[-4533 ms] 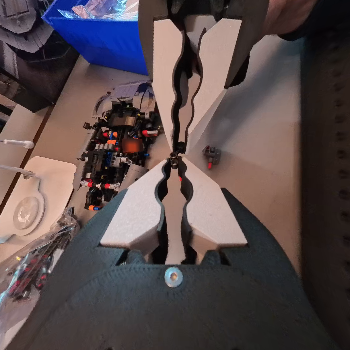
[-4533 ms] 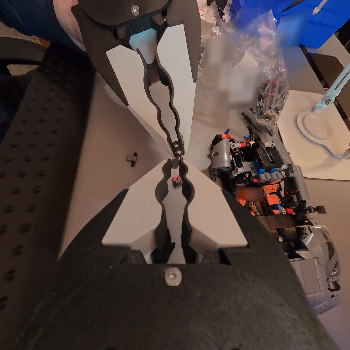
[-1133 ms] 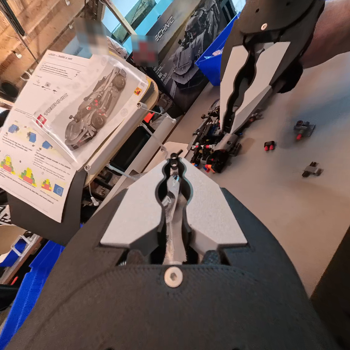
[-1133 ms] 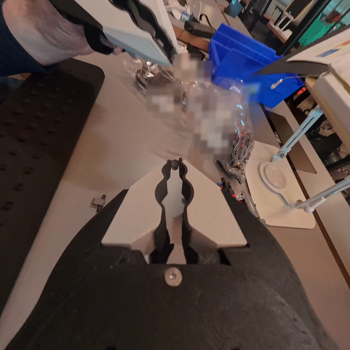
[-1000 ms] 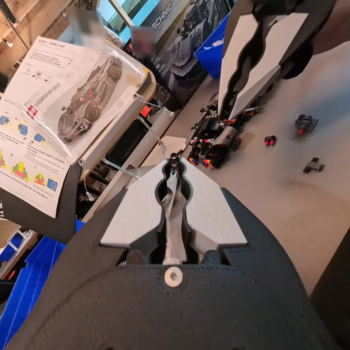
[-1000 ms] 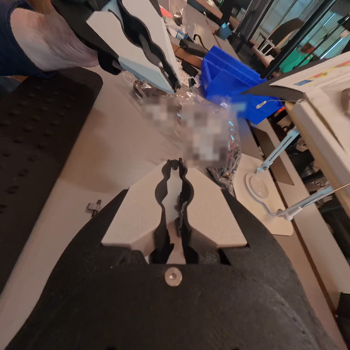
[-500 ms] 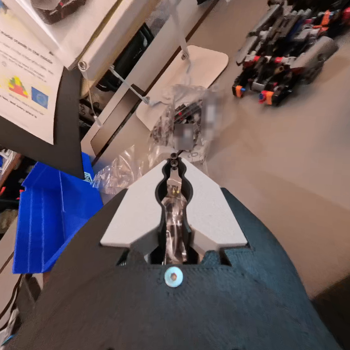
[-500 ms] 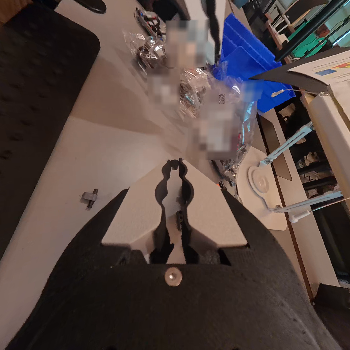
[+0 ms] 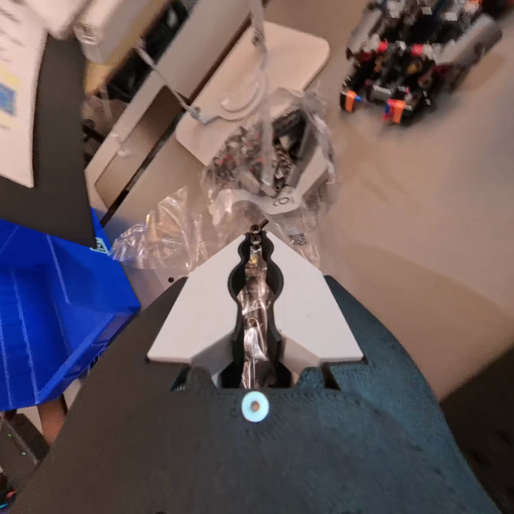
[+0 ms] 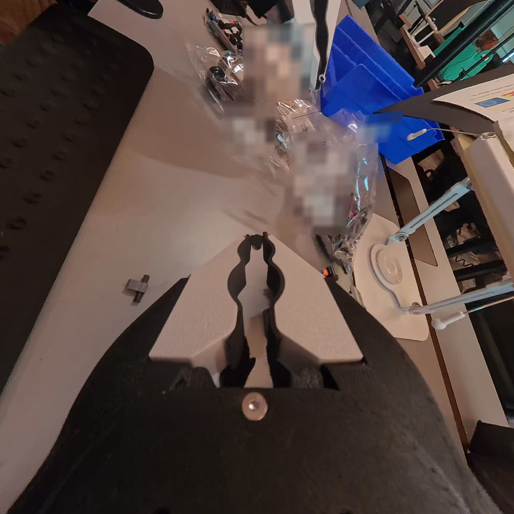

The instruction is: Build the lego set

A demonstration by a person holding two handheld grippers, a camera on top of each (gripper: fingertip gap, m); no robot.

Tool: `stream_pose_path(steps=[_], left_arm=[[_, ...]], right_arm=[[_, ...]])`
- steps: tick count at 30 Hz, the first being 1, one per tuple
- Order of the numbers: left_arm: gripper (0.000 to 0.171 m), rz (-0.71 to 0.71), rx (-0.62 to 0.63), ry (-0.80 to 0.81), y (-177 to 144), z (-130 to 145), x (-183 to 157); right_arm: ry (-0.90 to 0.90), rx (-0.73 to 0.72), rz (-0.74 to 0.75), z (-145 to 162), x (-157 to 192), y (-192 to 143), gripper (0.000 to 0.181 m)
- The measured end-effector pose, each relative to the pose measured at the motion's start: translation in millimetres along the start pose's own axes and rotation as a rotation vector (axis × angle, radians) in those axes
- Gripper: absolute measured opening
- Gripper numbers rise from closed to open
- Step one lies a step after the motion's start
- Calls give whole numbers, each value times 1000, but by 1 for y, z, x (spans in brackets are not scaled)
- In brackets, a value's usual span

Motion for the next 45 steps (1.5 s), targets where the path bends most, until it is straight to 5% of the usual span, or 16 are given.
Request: stream_pose_path(steps=[4,12,20,24,32,45], left_arm=[[4,109,62,101,25,-13,-23],[21,-6,102,199,57,-31,-24],[23,-105,-58,173,9,-38,-23],[20,-67,-291,298,-25,-60,-61],[24,-61,-415,748,-18,-76,-161],[13,-228,-485,858,-8,-79,-186]], right_arm=[[-1,18,-8,2,1,2,6],[17,7,-20,4,-1,1,6],[88,-74,-39,3,-6,-5,6],[180,-183,-100,2,-10,-10,6],[420,-357,-391,5,-15,-12,6],[669,-458,-583,16,-23,-6,6]])
Point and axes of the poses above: each gripper's, where its closed fingertips meet, y out along the fingers, z out of its underside, x = y × z across the jaws, the point moved 10 cm from there along -y, back along the fingers, and after that the axes turned 3 degrees about -z, right-handed, at the moved point
